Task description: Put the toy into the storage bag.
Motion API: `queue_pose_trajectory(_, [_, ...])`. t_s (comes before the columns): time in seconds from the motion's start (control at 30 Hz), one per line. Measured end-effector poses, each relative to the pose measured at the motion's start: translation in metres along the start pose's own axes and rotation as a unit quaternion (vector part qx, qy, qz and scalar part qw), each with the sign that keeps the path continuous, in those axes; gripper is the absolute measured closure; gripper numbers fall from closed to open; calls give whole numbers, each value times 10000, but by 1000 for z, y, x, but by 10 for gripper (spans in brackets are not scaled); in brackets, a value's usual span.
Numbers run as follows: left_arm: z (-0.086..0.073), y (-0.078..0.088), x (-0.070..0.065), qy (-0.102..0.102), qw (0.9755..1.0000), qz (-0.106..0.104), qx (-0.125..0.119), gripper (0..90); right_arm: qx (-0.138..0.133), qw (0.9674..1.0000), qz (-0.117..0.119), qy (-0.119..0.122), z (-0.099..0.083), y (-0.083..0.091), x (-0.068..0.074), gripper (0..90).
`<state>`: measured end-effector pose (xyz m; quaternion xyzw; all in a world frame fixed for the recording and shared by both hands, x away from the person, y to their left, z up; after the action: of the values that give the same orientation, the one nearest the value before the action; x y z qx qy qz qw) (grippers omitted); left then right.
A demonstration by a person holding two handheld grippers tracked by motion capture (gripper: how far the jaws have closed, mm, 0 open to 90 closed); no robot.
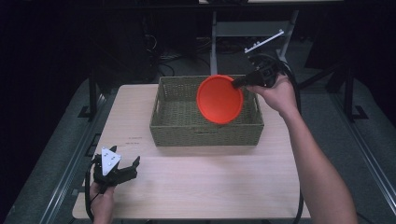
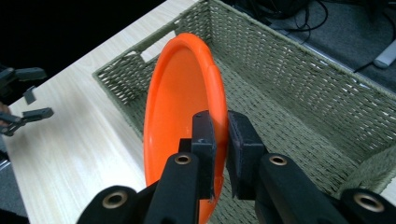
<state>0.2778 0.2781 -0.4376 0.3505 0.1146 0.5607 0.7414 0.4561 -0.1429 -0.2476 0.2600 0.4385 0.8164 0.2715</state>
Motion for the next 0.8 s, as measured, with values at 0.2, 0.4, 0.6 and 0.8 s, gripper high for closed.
queue_pose_trajectory(0.2, [0,0,-1,0,10000,-21,-17,128,-84,9999,-1,-140,2,-6,-8,822])
queue_pose_trajectory(0.4, [0,0,-2,-4,10000,-27,-5,128,-96,9996,-9,-265,2,-13,-15,822])
queue_pose_trajectory(0.6, [0,0,0,3,10000,-28,18,128,-110,9990,-62,-437,1,-21,-26,822])
queue_pose_trajectory(0.8, [0,0,-1,-29,10000,-36,31,128,-45,9985,-111,-537,1,-29,-34,822])
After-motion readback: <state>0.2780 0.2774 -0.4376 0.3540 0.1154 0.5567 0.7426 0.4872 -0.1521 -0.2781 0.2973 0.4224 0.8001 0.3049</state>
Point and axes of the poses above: each handheld gripper's, and its own axes: y roughly backward along the jaws, z roughly out of its top, x roughly to its left, the point moved 3 cm from there along -y, roughly forward along the jaws, and after that the axes turned 15 degrees about x, right-handed, at the moved point
